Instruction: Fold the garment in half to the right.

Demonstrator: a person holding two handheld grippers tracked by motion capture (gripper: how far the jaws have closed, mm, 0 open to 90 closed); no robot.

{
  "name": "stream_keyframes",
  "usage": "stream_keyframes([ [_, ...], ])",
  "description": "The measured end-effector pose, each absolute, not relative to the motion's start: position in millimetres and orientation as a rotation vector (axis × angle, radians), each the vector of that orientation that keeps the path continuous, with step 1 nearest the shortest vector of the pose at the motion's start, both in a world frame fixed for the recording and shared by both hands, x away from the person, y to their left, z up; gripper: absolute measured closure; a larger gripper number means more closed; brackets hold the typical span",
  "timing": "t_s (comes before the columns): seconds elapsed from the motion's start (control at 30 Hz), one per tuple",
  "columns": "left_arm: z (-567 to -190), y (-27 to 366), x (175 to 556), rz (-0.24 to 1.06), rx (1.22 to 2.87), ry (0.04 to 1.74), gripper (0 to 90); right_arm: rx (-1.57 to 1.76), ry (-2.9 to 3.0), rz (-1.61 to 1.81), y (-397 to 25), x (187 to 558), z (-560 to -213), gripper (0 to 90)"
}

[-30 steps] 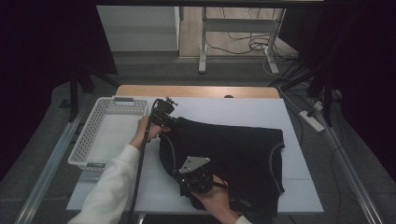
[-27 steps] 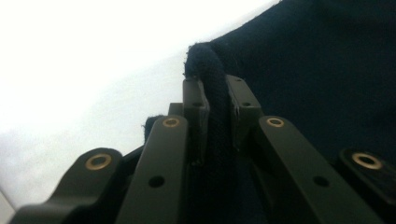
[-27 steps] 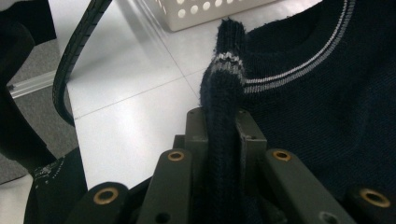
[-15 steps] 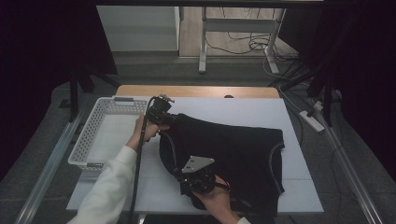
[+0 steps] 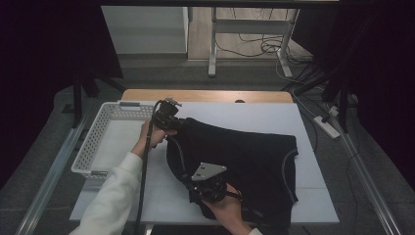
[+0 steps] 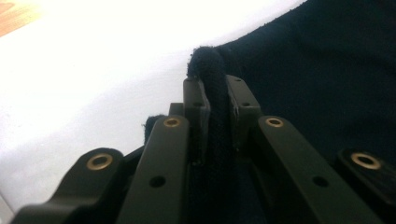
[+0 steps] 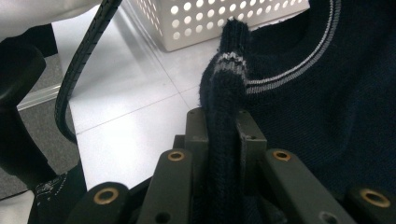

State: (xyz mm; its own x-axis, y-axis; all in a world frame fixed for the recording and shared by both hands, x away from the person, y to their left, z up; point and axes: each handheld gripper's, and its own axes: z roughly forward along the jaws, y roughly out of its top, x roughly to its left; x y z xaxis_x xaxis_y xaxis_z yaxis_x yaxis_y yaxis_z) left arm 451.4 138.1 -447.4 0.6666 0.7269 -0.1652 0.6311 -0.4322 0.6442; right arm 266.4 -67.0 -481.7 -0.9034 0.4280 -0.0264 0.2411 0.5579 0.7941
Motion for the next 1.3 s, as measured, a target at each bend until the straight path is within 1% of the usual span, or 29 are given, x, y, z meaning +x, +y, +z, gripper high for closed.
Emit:
stream_keyframes([
  [0.47,-439.1,148.5,445.4,0.18,2.148,1.043,80.5,0.554,2.54,1.306,-71.4,266.5,-470.7,78.2],
  [1.1,-429.6,164.6,439.9,0.204,2.125,1.054,80.6,0.519,2.533,1.331,-62.6,268.1,-464.8,78.2],
  [1.3,-426.2,174.8,438.2,0.209,2.114,1.062,80.6,0.506,2.536,1.343,-55.9,269.0,-464.3,78.2],
])
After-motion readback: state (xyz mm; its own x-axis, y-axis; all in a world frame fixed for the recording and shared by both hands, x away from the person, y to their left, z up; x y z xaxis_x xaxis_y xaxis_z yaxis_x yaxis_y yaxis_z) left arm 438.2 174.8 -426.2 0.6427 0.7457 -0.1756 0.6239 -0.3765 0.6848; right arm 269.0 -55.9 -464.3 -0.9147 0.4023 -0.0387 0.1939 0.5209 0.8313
